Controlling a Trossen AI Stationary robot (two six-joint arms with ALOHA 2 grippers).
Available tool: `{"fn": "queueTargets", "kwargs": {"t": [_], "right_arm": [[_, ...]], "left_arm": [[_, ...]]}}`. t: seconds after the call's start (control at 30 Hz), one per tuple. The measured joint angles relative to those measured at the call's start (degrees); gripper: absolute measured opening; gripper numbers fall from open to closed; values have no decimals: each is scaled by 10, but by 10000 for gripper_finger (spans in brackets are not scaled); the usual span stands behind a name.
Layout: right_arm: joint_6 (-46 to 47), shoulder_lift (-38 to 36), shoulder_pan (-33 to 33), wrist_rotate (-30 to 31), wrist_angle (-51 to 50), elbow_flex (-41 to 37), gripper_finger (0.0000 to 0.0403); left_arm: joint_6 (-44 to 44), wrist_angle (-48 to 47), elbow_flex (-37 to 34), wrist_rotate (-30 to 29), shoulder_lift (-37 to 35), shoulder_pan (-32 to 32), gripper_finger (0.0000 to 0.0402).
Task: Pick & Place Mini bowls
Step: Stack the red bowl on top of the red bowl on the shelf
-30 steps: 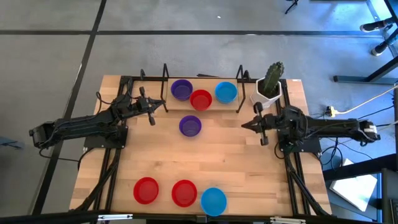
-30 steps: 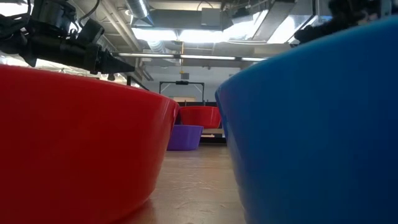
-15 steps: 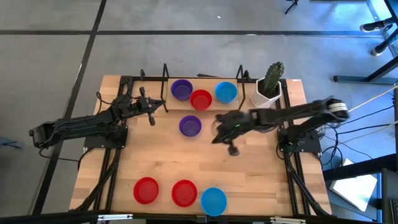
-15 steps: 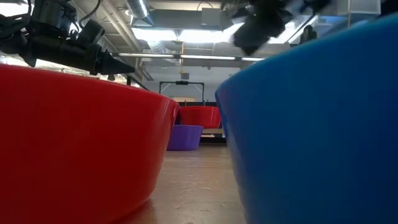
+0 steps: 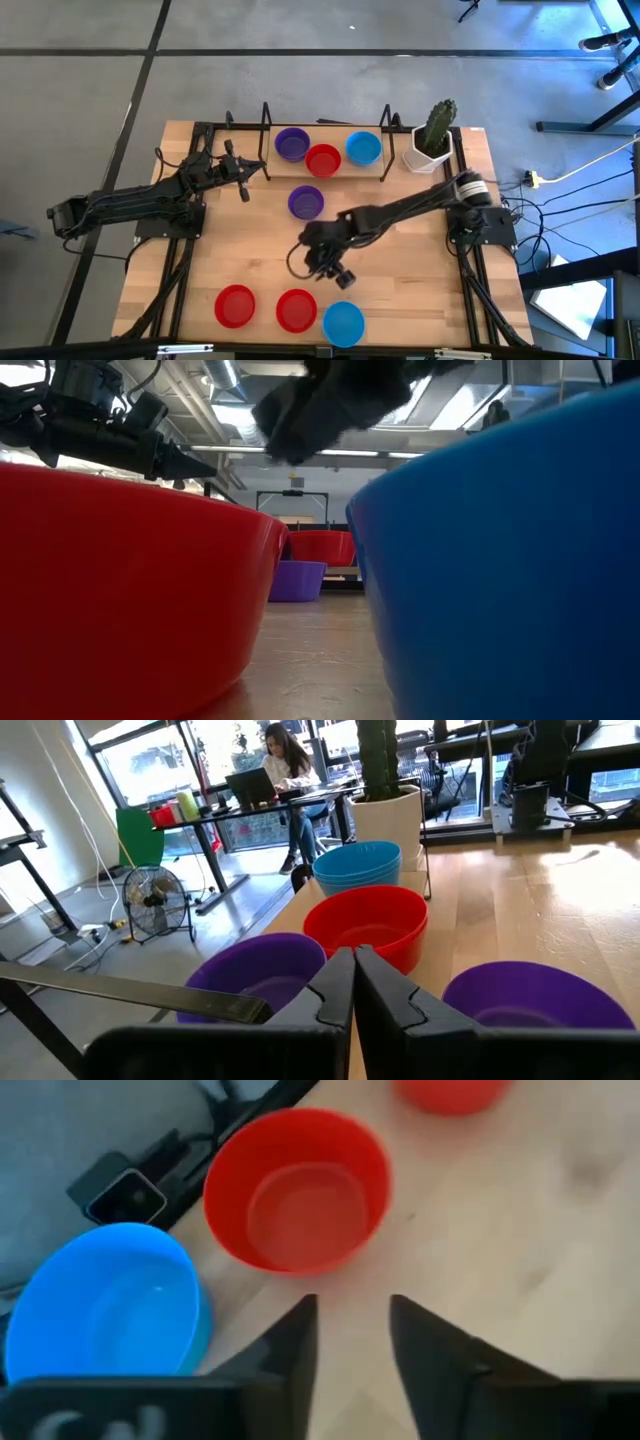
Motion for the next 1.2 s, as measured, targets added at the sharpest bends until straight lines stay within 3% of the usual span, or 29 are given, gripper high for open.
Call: {"fn": "queueTargets", "kwargs": {"t": [0.2,0.4,0.6,0.87,1.2], "right_arm": [[2,41,4,17,33,24,220],[8,52,4,10,71,23,264],[34,52,7,-50,123,23,266],[37,95,30,-50,175,23,261],[76,120,11,-19,197,23,261]], "left_arm": [[-1,-4,0,0,0,0,7],[-2,-9,0,0,0,0,5],[0,-9,0,0,0,0,6],[0,-9,0,0,0,0,4],[0,-12,0,0,0,0,7]]}}
